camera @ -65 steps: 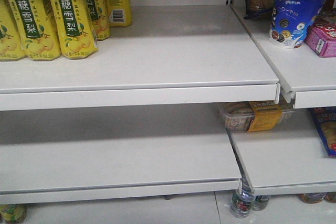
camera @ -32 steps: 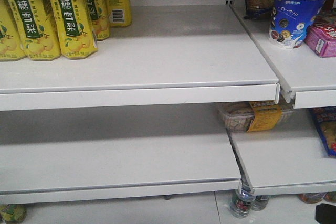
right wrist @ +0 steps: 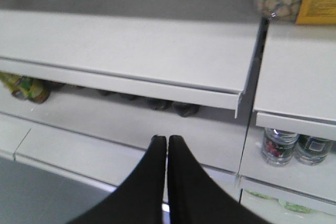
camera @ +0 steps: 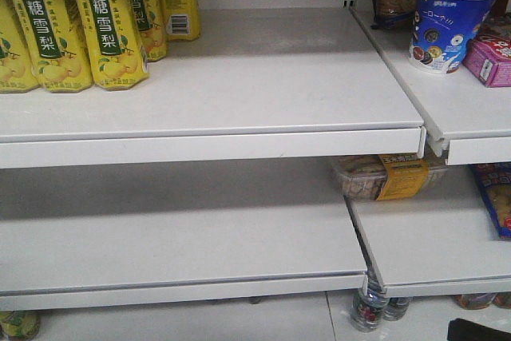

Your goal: Place coke in basket with both arms

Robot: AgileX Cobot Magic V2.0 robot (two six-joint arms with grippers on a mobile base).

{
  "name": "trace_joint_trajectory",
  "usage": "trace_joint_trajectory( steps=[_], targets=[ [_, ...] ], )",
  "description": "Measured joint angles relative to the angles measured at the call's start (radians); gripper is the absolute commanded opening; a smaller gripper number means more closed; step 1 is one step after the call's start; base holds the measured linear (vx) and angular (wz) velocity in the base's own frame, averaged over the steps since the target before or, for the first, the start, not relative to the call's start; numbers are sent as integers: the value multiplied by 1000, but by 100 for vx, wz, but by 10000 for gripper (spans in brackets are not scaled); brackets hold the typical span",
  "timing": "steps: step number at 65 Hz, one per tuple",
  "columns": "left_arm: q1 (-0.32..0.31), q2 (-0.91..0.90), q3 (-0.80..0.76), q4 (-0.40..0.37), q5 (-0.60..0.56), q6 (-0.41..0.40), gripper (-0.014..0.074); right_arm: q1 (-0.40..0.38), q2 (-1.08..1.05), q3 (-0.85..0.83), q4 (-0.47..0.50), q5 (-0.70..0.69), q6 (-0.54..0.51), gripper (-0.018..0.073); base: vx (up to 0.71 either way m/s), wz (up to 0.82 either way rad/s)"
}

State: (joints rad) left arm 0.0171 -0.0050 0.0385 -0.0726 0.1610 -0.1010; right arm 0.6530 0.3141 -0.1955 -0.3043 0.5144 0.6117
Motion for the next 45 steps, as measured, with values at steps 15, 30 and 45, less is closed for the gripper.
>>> trace_joint_trajectory(
  steps=[15,30,45],
  targets=[
    [0,0,0,0,2,0,-6,-336,-137,126,275,-217,-288,-5,0,0],
    [0,0,0,0,2,0,-6,-575,-252,198,356,-315,-402,-5,0,0],
    [0,0,0,0,2,0,-6,-653,-325,223,292,-354,-402,-5,0,0]
  ],
)
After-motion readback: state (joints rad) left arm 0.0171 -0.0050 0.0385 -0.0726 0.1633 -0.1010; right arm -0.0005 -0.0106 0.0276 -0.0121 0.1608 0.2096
